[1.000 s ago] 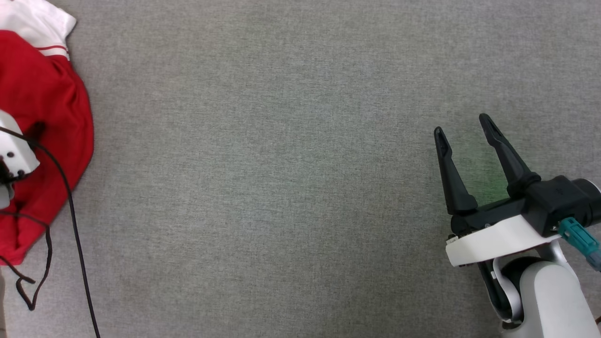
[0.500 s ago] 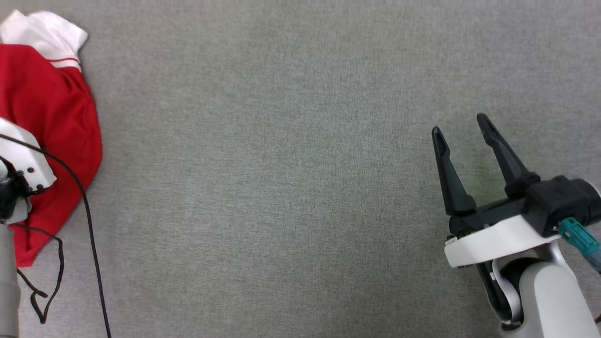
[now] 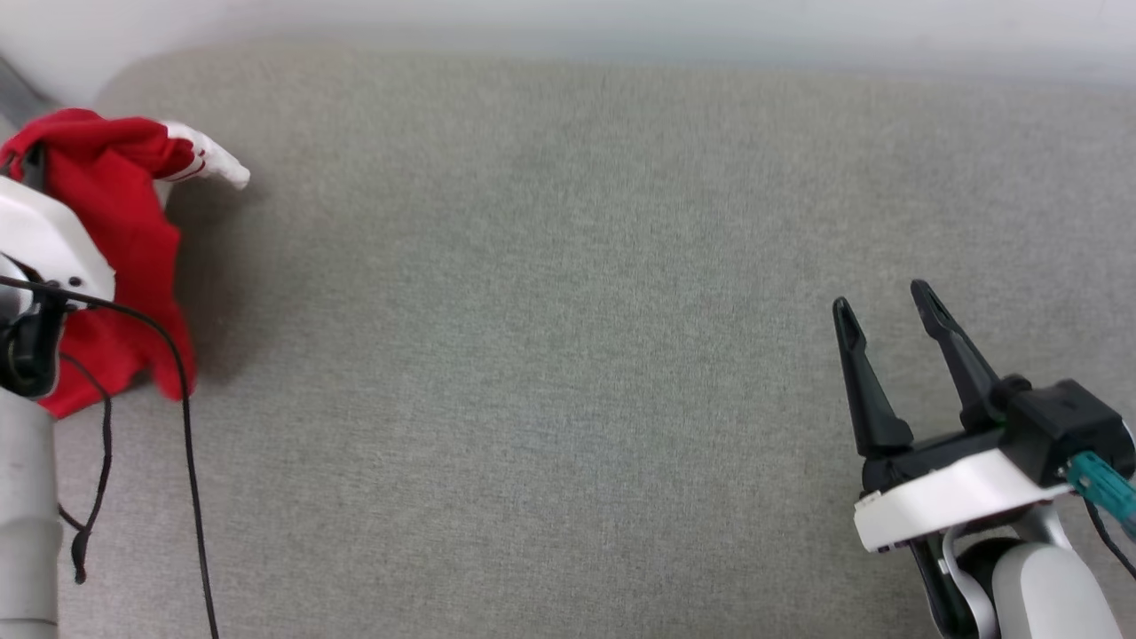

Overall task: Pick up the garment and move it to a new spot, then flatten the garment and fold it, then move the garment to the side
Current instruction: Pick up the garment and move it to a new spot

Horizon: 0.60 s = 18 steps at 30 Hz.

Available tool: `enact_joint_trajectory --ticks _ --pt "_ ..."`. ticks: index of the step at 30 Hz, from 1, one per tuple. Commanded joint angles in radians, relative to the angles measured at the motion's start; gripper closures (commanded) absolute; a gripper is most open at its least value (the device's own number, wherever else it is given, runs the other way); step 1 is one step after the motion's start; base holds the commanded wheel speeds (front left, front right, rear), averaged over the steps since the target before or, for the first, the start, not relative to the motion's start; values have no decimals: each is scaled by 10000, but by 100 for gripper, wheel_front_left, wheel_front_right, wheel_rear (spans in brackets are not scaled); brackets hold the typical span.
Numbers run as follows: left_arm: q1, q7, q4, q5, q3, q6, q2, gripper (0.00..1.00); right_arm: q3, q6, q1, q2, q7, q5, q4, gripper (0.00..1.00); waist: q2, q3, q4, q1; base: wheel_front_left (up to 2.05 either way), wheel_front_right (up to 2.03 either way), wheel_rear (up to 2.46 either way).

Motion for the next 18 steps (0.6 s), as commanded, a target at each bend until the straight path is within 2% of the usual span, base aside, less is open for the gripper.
enact_joint_trajectory --ticks 1,9,18 --pt "-110 -275 -107 47 -55 -5 -103 100 -92 -3 201 5 -11 63 14 0 0 -589 45 1 0 0 0" --pt "317 -1560 -1093 196 -550 185 -953 100 -329 -3 807 4 81 258 54 0 0 -1651 -355 1 0 0 0" --pt "1358 -2168 -3030 2 -1234 304 -2291 100 -608 -3 1288 5 237 422 -64 0 0 -2160 -1438 1 0 0 0"
